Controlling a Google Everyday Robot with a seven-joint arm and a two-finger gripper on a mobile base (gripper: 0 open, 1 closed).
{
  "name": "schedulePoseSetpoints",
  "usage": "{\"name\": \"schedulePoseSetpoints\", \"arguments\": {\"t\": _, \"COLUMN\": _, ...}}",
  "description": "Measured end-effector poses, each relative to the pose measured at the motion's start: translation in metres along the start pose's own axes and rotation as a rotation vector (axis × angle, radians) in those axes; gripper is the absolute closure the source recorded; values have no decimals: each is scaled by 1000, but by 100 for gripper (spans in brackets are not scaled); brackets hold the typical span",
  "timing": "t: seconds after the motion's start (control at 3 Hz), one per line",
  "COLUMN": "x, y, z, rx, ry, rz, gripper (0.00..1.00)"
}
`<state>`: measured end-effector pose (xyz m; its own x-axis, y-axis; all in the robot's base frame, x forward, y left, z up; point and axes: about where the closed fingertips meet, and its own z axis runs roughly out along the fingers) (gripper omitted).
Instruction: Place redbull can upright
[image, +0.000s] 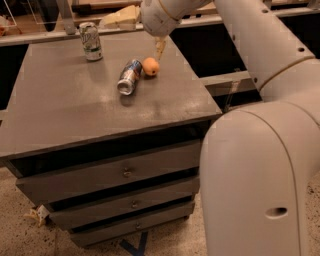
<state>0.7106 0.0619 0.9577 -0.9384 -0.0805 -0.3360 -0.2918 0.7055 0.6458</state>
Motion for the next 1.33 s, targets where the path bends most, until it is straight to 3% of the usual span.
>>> {"name": "schedulePoseSetpoints", "arguments": {"t": 0.67, "x": -12, "y": 5, "z": 42, "rx": 2, "ry": 10, "rz": 57, "gripper": 0}}
{"name": "schedulePoseSetpoints", "arguments": {"t": 1.33, "x": -29, "y": -8, "z": 69, "rx": 51, "ry": -18, "rz": 104, "gripper": 0}}
